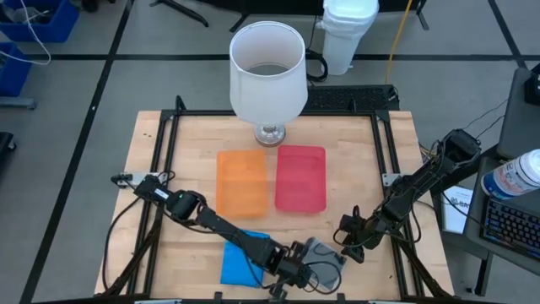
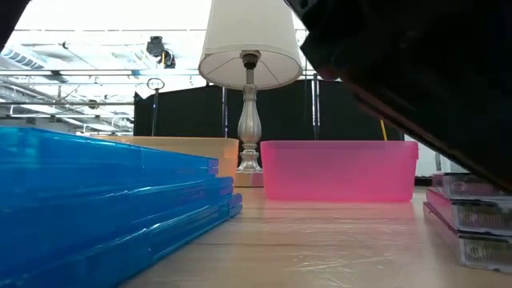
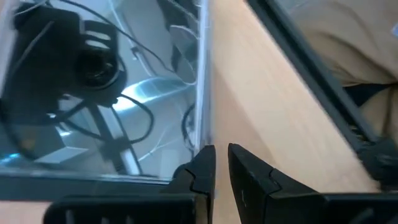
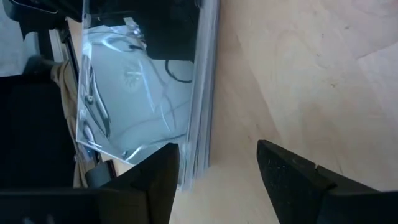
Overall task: Pick & place jewel cases by type
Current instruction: Put the black CD case into the red bin
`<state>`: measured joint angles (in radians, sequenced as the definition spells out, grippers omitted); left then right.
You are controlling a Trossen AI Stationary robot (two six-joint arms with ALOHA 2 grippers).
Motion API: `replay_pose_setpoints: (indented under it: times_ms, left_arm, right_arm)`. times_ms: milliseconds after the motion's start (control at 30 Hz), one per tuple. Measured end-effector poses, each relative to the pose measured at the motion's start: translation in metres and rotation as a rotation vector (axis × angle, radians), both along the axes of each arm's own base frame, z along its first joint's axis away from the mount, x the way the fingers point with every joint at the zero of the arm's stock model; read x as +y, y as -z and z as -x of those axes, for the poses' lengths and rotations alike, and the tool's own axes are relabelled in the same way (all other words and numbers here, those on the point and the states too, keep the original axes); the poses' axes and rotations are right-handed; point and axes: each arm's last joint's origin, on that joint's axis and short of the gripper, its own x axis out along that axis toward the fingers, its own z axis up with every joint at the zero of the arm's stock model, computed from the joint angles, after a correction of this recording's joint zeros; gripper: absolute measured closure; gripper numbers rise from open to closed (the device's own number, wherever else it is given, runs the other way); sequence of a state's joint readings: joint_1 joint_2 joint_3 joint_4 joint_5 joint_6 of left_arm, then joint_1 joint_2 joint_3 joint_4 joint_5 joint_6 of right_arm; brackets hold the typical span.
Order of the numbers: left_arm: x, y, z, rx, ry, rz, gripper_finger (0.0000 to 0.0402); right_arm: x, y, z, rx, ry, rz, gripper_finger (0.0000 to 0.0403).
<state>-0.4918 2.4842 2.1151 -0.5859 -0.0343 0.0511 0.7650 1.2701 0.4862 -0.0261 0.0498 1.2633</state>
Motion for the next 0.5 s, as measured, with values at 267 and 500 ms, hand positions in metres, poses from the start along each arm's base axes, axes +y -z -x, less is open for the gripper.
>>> replay_pose_setpoints:
  times_ms: [267, 500]
  left_arm:
    - [0.0019, -0.0045, -0.0012, -0.023, 0.003, -0.020, 0.0350]
    - [0.0074, -0.0047, -0.0045, -0.027, -0.011, -0.016, 0.0350]
  right_arm:
    - [0.0000, 0.0000, 0.0000, -0.001, -0.001, 0.001, 0.0195]
    - [0.0001, 0.0000, 0.0001, 0.000, 0.000, 0.000, 0.0195]
